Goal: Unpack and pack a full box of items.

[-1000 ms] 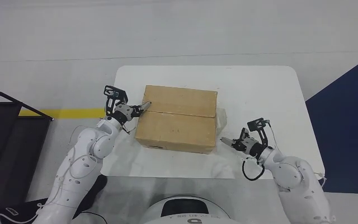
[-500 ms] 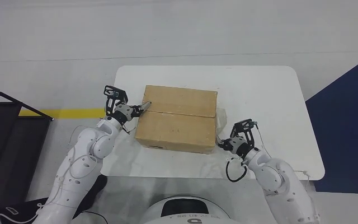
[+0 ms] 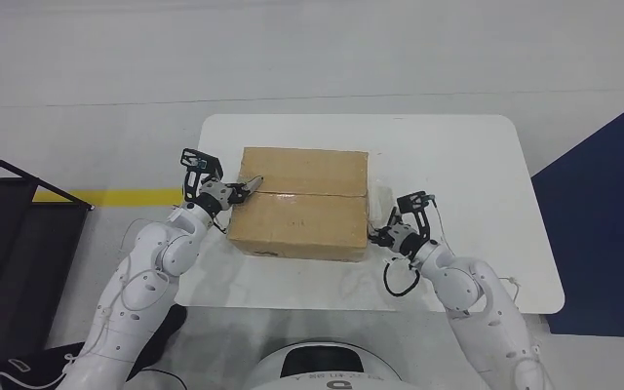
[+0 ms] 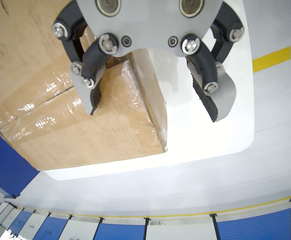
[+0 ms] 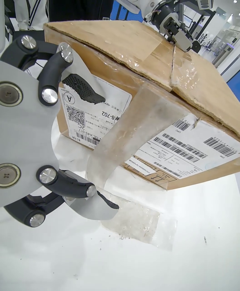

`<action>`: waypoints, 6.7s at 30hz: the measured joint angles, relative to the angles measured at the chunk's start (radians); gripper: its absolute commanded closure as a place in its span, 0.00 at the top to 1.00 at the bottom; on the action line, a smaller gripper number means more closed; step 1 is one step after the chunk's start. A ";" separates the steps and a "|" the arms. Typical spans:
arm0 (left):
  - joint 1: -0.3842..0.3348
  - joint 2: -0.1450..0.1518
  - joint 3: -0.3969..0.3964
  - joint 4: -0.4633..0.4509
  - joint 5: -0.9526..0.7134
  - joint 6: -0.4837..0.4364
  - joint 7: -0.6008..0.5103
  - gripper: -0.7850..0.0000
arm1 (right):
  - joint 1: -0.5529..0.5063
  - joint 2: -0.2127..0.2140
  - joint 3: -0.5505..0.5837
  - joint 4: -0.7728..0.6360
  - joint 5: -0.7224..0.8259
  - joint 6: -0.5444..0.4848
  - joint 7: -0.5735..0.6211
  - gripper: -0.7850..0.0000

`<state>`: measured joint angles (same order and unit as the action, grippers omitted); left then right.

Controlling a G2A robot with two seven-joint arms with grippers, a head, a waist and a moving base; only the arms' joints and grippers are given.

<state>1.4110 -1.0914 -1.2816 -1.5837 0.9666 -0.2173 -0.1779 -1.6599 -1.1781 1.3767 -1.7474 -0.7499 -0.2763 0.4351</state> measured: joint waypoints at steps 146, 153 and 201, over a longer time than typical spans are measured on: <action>0.000 0.000 0.000 0.000 0.000 0.000 0.000 1.00 | 0.139 -0.141 -0.556 -0.303 -0.483 0.576 -0.187 1.00; 0.000 0.000 0.000 0.000 0.000 0.000 0.000 1.00 | -0.159 -0.086 -0.311 -0.521 -0.397 0.442 -0.398 1.00; 0.000 0.000 0.000 0.000 0.000 0.000 0.000 1.00 | 0.228 -0.185 -0.655 -0.178 -0.500 0.635 -0.121 1.00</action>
<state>1.4111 -1.0914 -1.2816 -1.5836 0.9666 -0.2173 -0.1779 -1.4322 -1.3627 0.7220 -1.9251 -1.2495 0.3591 0.3136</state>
